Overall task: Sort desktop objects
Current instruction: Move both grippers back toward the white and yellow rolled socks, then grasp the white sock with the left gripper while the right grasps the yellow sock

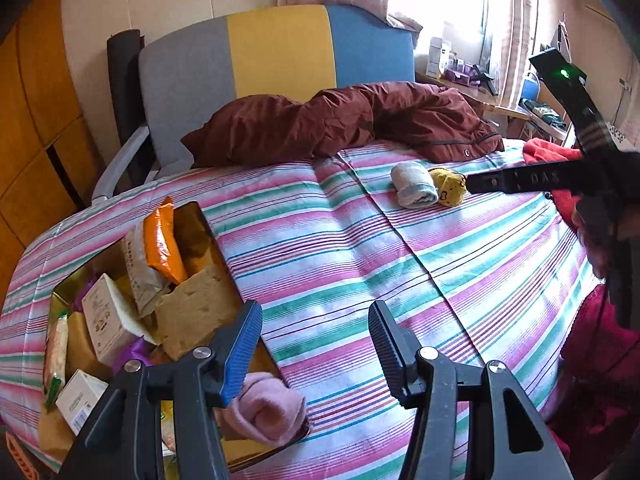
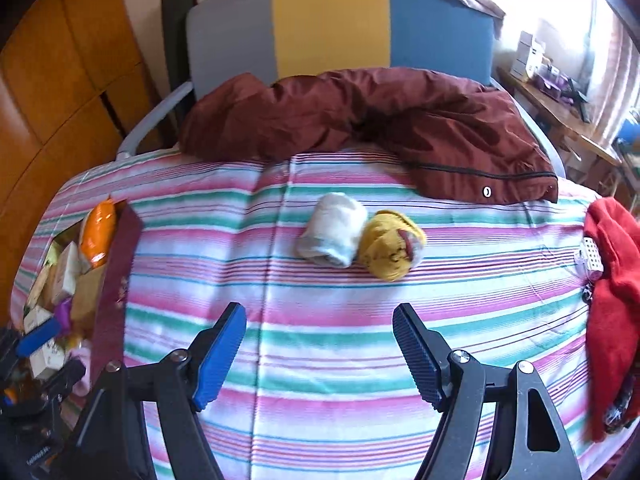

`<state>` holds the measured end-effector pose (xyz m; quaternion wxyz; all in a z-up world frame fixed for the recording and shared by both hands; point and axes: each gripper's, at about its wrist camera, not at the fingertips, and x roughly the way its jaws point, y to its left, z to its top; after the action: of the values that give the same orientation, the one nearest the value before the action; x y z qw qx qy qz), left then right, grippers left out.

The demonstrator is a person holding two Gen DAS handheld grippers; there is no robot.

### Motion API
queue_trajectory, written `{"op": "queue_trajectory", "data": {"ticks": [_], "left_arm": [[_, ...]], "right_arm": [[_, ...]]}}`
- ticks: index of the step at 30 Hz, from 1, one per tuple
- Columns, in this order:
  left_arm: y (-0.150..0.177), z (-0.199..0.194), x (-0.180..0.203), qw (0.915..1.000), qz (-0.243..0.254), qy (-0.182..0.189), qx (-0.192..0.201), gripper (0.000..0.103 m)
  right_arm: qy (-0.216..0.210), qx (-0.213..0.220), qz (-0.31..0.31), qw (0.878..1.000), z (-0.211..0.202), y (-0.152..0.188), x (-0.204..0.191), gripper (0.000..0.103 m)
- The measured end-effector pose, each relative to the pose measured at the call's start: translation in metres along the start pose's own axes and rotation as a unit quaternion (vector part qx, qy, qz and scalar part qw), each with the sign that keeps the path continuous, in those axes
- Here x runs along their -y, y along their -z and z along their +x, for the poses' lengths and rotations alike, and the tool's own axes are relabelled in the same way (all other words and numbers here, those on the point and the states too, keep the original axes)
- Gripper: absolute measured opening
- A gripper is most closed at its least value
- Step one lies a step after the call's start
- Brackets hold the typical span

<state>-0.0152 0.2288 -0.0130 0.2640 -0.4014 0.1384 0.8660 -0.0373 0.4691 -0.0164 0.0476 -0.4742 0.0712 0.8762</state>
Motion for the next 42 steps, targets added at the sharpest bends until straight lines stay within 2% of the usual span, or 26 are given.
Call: {"op": "queue_trajectory", "data": {"ticks": [7,12,19,22,26,32,36,42], "left_arm": [[-0.005,0.016,0.008,0.9998,0.003,0.007,-0.016,0.056],[-0.008,0.029,0.013,0.9993,-0.002,0.019,-0.034,0.056],[-0.020,0.049,0.024,0.9971,-0.018,0.047,-0.057,0.056],[-0.028,0.058,0.031,0.9958,-0.024,0.060,-0.065,0.056],[-0.040,0.076,0.037,0.9911,-0.055,0.082,-0.089,0.056],[-0.073,0.103,0.051,0.9837,-0.095,0.115,-0.101,0.056],[-0.094,0.121,0.063,0.9841,-0.097,0.116,-0.094,0.056],[-0.116,0.154,0.077,0.9800,-0.101,0.134,-0.107,0.056]], "right_arm": [[0.007,-0.009,0.037,0.999,0.026,-0.015,0.027,0.076],[0.008,0.004,0.083,0.997,0.040,-0.017,0.051,0.076],[-0.005,0.017,0.192,0.981,0.053,-0.014,0.103,0.076],[-0.004,0.025,0.212,0.977,0.055,-0.015,0.114,0.076],[-0.013,0.032,0.218,0.975,0.058,-0.017,0.117,0.076],[-0.024,0.033,0.224,0.974,0.053,-0.018,0.115,0.076],[-0.030,0.028,0.240,0.970,0.051,-0.018,0.119,0.076],[-0.036,0.017,0.248,0.968,0.052,-0.017,0.119,0.076]]}}
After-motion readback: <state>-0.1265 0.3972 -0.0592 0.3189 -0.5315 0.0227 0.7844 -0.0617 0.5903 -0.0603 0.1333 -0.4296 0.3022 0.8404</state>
